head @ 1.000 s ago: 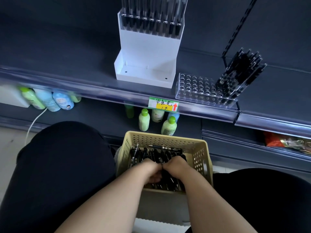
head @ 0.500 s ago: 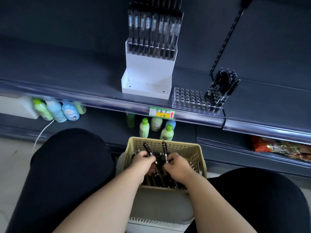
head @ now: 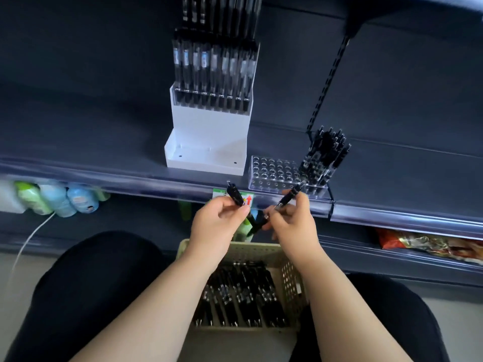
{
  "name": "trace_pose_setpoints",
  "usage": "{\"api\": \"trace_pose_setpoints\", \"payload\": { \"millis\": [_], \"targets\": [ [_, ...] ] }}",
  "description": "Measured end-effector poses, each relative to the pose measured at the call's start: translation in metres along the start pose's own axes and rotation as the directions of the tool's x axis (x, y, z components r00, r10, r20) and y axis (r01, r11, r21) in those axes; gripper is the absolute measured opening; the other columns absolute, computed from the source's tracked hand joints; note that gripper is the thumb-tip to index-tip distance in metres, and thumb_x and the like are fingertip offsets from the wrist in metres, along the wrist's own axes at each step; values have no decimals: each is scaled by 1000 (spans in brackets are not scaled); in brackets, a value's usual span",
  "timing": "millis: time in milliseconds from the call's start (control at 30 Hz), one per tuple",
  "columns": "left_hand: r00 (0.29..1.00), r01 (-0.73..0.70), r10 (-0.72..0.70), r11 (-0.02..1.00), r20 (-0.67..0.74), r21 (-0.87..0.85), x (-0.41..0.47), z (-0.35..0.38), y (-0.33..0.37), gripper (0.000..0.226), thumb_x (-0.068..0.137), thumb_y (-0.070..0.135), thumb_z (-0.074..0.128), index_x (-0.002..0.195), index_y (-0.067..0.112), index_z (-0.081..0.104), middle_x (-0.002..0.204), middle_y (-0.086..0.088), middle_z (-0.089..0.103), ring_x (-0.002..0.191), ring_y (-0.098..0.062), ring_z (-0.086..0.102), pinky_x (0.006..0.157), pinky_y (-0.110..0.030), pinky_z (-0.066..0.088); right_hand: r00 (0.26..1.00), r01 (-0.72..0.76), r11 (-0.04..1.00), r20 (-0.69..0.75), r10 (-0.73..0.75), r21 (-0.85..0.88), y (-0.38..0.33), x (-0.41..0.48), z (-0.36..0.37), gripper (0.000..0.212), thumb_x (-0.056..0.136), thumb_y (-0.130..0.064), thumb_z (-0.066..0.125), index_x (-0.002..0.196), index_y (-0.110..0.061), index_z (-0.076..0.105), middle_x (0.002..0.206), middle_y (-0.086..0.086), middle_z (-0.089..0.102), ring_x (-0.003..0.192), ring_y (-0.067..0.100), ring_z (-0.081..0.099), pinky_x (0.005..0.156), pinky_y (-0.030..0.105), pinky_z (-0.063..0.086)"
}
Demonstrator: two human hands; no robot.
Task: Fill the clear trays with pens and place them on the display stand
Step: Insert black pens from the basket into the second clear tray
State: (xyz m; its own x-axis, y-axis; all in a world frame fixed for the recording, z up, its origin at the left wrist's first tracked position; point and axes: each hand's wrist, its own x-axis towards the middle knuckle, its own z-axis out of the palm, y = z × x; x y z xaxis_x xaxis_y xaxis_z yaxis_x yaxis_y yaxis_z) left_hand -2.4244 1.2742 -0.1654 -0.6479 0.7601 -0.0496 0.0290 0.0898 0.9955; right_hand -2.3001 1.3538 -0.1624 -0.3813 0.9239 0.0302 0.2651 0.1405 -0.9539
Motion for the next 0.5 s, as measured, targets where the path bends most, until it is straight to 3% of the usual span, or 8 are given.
{"api": "trace_pose_setpoints", "payload": {
  "millis": [67,167,300,400,500],
  "targets": [
    [997,-74,74,997,12,-17,11,5,16,9,79,24,72,84,27,66,82,14,72,78,1,67,67,-14,46,998,51,992,-42,-46,116,-10,12,-11,15,93,-8,47,91,-21,40,81,4,67,57,18,65,46,29,46],
    [986,-168,169,985,15,-35,26,9,39,19,76,22,73,85,34,60,85,16,72,80,-3,68,75,-26,50,990,115,960,-105,-90,256,-26,29,-26,12,98,-18,41,87,-17,43,81,8,67,54,25,63,43,29,43],
    [956,-285,286,958,60,-15,47,16,67,18,76,30,70,89,36,60,90,17,72,84,-5,69,83,-37,54,937,295,937,-249,-245,189,-50,50,-48,10,96,-19,48,89,-19,55,79,0,67,59,21,65,45,24,46],
    [930,-354,358,933,80,-60,69,29,82,11,84,23,67,92,28,61,92,13,72,84,-6,70,79,-32,56,862,441,884,-349,-368,157,-66,66,-68,23,92,-9,54,104,-28,48,80,5,65,59,18,66,46,24,47],
    [903,-402,422,898,87,-182,91,41,97,10,88,16,63,95,22,61,93,5,73,88,-9,70,72,-22,57,807,533,838,-370,-461,119,-81,84,-88,26,91,-10,54,105,-30,45,80,7,69,60,20,67,48,25,48]
  ]
}}
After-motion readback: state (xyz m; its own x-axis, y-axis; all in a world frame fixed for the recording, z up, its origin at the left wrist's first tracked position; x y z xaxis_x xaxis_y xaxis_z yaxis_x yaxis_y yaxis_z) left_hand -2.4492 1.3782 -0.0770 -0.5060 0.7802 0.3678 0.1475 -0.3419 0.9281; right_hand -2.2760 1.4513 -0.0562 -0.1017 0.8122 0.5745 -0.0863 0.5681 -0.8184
